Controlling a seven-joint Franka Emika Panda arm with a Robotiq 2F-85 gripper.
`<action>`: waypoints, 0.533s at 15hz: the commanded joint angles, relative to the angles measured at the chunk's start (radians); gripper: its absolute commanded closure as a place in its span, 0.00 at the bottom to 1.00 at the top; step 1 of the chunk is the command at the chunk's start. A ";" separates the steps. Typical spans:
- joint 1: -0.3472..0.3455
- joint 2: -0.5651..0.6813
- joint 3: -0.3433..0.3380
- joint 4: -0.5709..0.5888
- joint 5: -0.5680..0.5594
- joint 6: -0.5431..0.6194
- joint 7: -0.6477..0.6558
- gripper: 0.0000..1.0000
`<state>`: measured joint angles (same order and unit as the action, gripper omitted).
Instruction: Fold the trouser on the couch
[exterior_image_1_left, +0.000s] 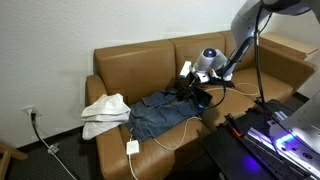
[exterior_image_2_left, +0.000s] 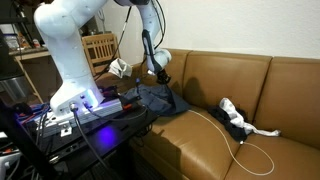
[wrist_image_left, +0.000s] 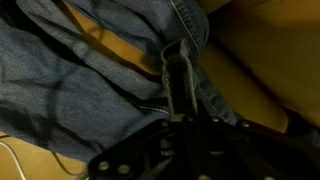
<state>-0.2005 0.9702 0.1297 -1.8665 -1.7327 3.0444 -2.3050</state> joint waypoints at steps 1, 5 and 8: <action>0.003 0.031 -0.007 0.003 0.070 0.015 -0.108 0.99; 0.050 0.039 0.018 -0.001 -0.083 0.016 -0.149 0.99; 0.050 0.014 0.073 -0.020 -0.342 -0.012 -0.049 0.99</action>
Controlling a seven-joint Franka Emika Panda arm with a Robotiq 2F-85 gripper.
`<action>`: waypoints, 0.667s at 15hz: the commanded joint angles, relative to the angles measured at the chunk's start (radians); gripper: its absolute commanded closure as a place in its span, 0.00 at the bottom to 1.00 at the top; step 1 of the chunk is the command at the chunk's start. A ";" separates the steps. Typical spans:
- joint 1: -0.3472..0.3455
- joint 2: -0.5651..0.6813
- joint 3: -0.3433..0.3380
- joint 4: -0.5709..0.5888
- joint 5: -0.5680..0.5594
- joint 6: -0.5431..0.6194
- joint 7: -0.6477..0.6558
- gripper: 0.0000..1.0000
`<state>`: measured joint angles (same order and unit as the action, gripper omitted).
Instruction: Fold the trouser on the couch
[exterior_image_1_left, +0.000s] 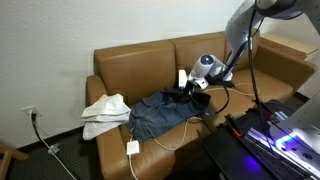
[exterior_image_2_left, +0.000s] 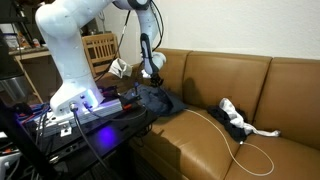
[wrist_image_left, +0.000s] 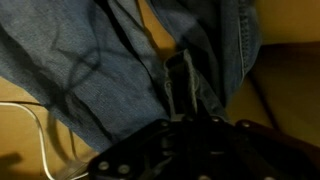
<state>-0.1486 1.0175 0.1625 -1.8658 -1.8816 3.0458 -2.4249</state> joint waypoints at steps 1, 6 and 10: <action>-0.023 -0.045 0.077 -0.033 -0.278 -0.023 0.091 0.99; -0.268 -0.027 0.374 -0.089 -0.726 -0.109 0.154 0.99; -0.319 -0.013 0.424 -0.096 -0.785 -0.103 0.173 0.95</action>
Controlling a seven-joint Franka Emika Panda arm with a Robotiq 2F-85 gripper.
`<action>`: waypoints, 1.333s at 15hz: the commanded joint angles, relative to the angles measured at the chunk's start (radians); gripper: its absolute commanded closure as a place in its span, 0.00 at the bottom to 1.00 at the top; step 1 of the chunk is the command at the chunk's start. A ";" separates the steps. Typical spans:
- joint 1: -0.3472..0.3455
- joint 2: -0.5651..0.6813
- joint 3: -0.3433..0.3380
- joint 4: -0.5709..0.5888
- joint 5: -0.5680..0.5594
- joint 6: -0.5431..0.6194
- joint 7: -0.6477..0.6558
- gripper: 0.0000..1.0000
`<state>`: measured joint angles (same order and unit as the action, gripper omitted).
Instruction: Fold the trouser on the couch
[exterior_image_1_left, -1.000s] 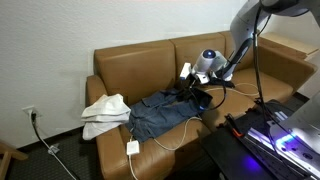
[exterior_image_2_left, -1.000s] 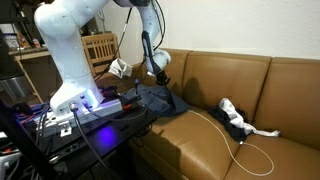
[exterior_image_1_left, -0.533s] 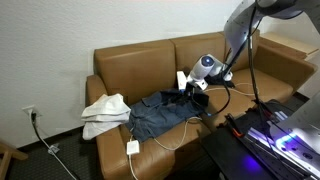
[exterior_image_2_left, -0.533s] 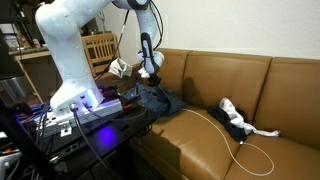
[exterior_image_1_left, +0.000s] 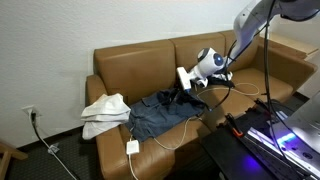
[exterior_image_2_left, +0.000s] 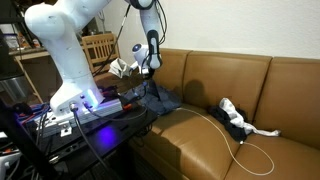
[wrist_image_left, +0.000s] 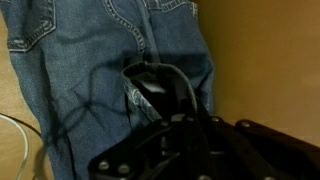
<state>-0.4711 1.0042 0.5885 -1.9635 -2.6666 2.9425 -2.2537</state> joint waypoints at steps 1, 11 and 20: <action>-0.029 0.000 0.017 -0.016 0.000 -0.002 -0.014 0.95; -0.079 0.061 0.108 -0.035 0.059 0.029 -0.313 0.99; -0.116 0.063 0.151 -0.017 0.059 0.133 -0.354 0.95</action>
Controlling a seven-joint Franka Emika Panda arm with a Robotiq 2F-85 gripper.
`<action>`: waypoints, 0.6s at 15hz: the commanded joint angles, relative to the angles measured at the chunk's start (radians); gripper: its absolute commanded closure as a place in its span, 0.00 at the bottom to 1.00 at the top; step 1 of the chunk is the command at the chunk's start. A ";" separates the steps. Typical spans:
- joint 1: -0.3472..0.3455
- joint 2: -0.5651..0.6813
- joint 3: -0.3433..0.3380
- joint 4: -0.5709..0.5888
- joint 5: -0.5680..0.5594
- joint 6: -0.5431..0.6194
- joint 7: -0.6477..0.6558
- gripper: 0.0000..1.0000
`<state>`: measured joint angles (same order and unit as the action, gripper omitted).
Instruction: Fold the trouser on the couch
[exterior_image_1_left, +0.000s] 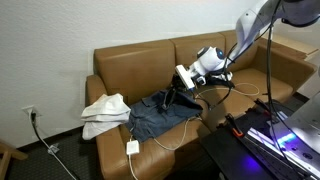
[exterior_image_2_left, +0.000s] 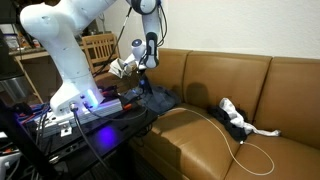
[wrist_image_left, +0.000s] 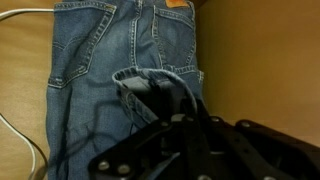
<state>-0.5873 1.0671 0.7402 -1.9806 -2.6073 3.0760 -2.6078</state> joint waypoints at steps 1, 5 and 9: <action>0.000 -0.003 0.003 0.000 0.000 0.000 0.000 0.95; 0.054 -0.023 -0.032 0.019 0.052 -0.059 0.013 0.99; 0.218 -0.049 -0.162 0.035 0.038 0.006 0.021 0.99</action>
<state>-0.4649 1.0450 0.6490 -1.9447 -2.6048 3.0448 -2.5417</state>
